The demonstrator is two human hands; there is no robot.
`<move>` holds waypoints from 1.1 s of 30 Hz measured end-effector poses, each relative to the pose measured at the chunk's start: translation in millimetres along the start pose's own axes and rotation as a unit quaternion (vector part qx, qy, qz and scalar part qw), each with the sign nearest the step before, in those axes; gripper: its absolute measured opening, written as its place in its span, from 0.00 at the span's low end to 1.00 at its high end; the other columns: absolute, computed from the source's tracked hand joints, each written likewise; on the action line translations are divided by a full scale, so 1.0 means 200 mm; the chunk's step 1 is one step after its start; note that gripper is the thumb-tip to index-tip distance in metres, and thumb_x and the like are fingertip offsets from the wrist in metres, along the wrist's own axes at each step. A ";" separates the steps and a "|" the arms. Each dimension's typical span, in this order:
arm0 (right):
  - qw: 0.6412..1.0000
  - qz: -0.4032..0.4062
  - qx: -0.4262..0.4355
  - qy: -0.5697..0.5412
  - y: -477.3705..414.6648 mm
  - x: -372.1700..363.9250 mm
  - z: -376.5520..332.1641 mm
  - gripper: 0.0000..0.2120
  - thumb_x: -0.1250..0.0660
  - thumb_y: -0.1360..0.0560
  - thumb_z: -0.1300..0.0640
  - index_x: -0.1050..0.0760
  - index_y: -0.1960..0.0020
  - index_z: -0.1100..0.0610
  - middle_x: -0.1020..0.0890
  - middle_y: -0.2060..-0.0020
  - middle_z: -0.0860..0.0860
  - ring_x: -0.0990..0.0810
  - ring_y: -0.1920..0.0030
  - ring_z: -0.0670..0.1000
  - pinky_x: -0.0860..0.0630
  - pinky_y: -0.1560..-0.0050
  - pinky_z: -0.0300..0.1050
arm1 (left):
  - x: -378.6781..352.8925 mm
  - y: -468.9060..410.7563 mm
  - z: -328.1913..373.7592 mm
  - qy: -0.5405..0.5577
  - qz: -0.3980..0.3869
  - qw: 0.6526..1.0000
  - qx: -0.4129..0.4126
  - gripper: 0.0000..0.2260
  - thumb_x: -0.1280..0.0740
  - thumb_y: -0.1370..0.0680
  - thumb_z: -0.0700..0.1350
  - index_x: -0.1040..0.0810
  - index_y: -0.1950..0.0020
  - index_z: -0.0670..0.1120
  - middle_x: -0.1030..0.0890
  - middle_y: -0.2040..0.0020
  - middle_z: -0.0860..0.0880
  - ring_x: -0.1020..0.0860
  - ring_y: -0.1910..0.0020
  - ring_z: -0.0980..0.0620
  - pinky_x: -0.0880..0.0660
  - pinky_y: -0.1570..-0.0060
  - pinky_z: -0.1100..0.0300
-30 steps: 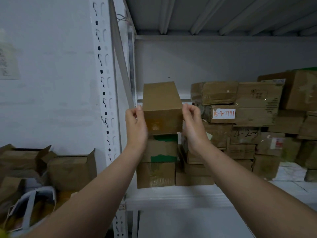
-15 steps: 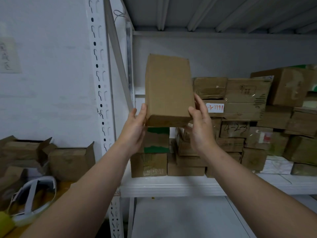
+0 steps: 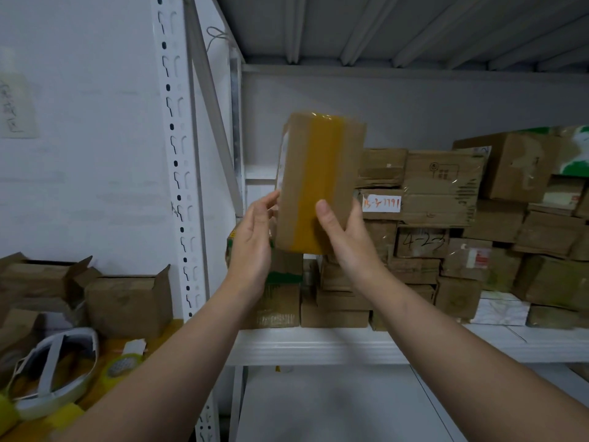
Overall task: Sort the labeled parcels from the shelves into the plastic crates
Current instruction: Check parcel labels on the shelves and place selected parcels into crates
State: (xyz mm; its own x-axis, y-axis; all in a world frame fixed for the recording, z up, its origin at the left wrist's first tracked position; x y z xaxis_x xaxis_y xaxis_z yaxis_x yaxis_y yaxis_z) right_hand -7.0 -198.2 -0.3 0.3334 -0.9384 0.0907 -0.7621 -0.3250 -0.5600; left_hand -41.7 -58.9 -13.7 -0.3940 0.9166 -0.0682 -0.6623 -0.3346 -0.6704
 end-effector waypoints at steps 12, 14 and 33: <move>0.999 0.042 0.028 -0.018 0.03 0.15 0.10 0.28 0.41 0.22 0.47 0.47 0.25 0.40 0.33 0.30 0.49 0.26 0.37 0.43 0.22 0.46 0.40 | -0.02 0.03 -0.04 -0.055 -0.033 0.996 0.065 0.35 0.27 0.36 0.58 0.39 0.33 0.57 0.25 0.41 0.59 0.24 0.43 0.61 0.22 0.46 0.61; 0.999 0.020 0.022 -0.024 0.05 0.12 0.09 0.33 0.41 0.26 0.42 0.49 0.24 0.40 0.36 0.28 0.46 0.30 0.33 0.44 0.25 0.44 0.36 | -0.03 0.06 -0.02 -0.049 -0.022 0.998 0.025 0.29 0.28 0.31 0.53 0.38 0.33 0.56 0.24 0.42 0.60 0.24 0.46 0.67 0.24 0.51 0.69; 0.997 0.044 -0.054 -0.039 0.07 0.17 0.22 0.23 0.43 0.19 0.47 0.40 0.24 0.46 0.22 0.38 0.46 0.22 0.41 0.44 0.25 0.51 0.34 | -0.01 0.19 -0.06 0.115 0.019 0.988 0.100 0.17 0.40 0.18 0.45 0.29 0.29 0.50 0.20 0.38 0.51 0.22 0.38 0.52 0.24 0.44 0.57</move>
State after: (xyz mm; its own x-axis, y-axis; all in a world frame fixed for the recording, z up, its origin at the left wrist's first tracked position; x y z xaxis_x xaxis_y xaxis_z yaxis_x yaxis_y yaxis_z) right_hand 17.8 -229.1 -41.6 0.3022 -0.9530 -0.0218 -0.8444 -0.2570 -0.4701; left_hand -59.3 -70.2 -47.6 -0.2807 0.9204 -0.2722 -0.7716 -0.3851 -0.5063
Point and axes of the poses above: each hand's wrist, its own y-axis away from the middle knuckle, its own x-axis out of the back of the hand, z = x × y, the point moved 5 cm from there along -y, towards the middle knuckle
